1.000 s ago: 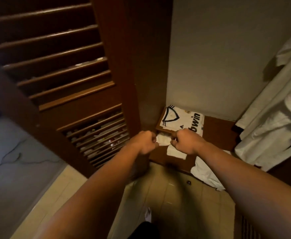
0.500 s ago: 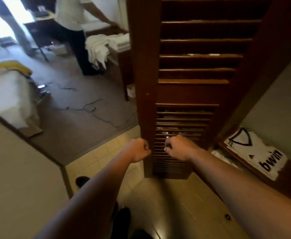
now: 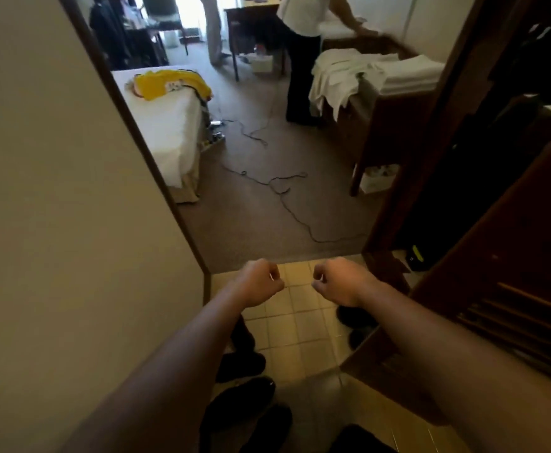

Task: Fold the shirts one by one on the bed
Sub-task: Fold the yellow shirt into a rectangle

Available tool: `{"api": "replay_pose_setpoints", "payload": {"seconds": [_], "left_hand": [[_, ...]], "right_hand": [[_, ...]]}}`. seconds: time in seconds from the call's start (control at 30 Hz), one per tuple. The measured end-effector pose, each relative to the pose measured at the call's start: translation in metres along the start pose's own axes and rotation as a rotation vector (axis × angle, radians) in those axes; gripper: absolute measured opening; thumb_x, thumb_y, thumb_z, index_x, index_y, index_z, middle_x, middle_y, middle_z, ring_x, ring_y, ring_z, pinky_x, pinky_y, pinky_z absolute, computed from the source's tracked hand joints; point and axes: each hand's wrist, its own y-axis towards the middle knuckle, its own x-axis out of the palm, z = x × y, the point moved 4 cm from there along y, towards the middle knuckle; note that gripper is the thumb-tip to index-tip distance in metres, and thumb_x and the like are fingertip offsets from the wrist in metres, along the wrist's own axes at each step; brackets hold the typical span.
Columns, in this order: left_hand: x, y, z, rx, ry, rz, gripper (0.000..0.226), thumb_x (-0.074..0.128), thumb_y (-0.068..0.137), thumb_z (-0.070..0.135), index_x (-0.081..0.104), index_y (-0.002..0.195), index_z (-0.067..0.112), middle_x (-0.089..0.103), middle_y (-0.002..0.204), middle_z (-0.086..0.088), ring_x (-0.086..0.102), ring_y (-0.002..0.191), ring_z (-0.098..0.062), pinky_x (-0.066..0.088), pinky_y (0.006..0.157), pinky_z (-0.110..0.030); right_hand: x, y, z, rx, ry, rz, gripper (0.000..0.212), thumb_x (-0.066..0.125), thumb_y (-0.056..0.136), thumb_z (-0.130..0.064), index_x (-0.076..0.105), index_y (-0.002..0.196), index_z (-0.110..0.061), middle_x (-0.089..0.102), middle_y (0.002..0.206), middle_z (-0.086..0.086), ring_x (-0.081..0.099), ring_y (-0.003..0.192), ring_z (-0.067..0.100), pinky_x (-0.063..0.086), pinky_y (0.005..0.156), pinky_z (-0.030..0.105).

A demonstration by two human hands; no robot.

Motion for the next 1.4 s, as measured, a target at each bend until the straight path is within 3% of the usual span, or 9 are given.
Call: {"api": "replay_pose_setpoints", "payload": {"seconds": [0.2, 0.33, 0.53, 0.73, 1.07, 1.4], "left_hand": [[-0.046, 0.043, -0.05, -0.075, -0.033, 0.064, 0.009, 0.065, 0.094, 0.039, 0.065, 0.098, 0.031, 0.063, 0.1, 0.007, 0.064, 0.089, -0.009, 0.06, 0.083, -0.038], [-0.074, 0.09, -0.068, -0.123, -0.049, 0.095, 0.01, 0.063, 0.096, 0.038, 0.064, 0.101, 0.029, 0.062, 0.098, 0.007, 0.062, 0.086, -0.008, 0.058, 0.08, -0.033], [-0.12, 0.179, -0.088, -0.246, -0.059, 0.09, 0.023, 0.062, 0.097, 0.041, 0.068, 0.111, 0.024, 0.063, 0.107, 0.004, 0.062, 0.092, -0.011, 0.058, 0.085, -0.038], [-0.172, 0.264, -0.103, -0.314, -0.084, 0.107, 0.026, 0.061, 0.099, 0.04, 0.065, 0.119, 0.024, 0.063, 0.112, 0.003, 0.063, 0.094, -0.011, 0.058, 0.086, -0.037], [-0.265, 0.394, -0.154, -0.321, -0.129, 0.043, 0.027, 0.06, 0.099, 0.038, 0.066, 0.119, 0.022, 0.065, 0.115, 0.0, 0.064, 0.102, -0.016, 0.057, 0.092, -0.043], [-0.395, 0.575, -0.237, -0.367, -0.068, 0.024, 0.028, 0.06, 0.098, 0.038, 0.066, 0.12, 0.022, 0.066, 0.119, 0.0, 0.064, 0.104, -0.017, 0.056, 0.093, -0.042]], "right_hand": [[-0.01, 0.099, -0.036, -0.14, -0.113, -0.06, 0.023, 0.052, 0.097, -0.041, 0.069, 0.107, -0.027, 0.066, 0.097, -0.005, 0.063, 0.085, 0.015, 0.058, 0.078, 0.039], [-0.023, 0.174, -0.046, -0.218, -0.137, -0.094, 0.018, 0.054, 0.097, -0.037, 0.068, 0.103, -0.027, 0.066, 0.096, -0.005, 0.063, 0.086, 0.015, 0.058, 0.081, 0.04], [-0.054, 0.29, -0.053, -0.279, -0.174, -0.17, 0.016, 0.052, 0.098, -0.031, 0.064, 0.087, -0.028, 0.062, 0.086, -0.005, 0.062, 0.078, 0.014, 0.058, 0.077, 0.039], [-0.104, 0.399, -0.061, -0.332, -0.161, -0.163, 0.011, 0.056, 0.098, -0.028, 0.066, 0.096, -0.025, 0.065, 0.09, -0.004, 0.064, 0.079, 0.011, 0.06, 0.077, 0.035], [-0.173, 0.564, -0.079, -0.371, -0.044, -0.174, 0.019, 0.057, 0.099, -0.034, 0.07, 0.102, -0.021, 0.067, 0.095, -0.004, 0.065, 0.086, 0.013, 0.059, 0.082, 0.041], [-0.257, 0.774, -0.164, -0.393, -0.035, -0.183, 0.016, 0.057, 0.099, -0.036, 0.068, 0.1, -0.024, 0.065, 0.093, -0.006, 0.064, 0.083, 0.012, 0.059, 0.08, 0.041]]}}
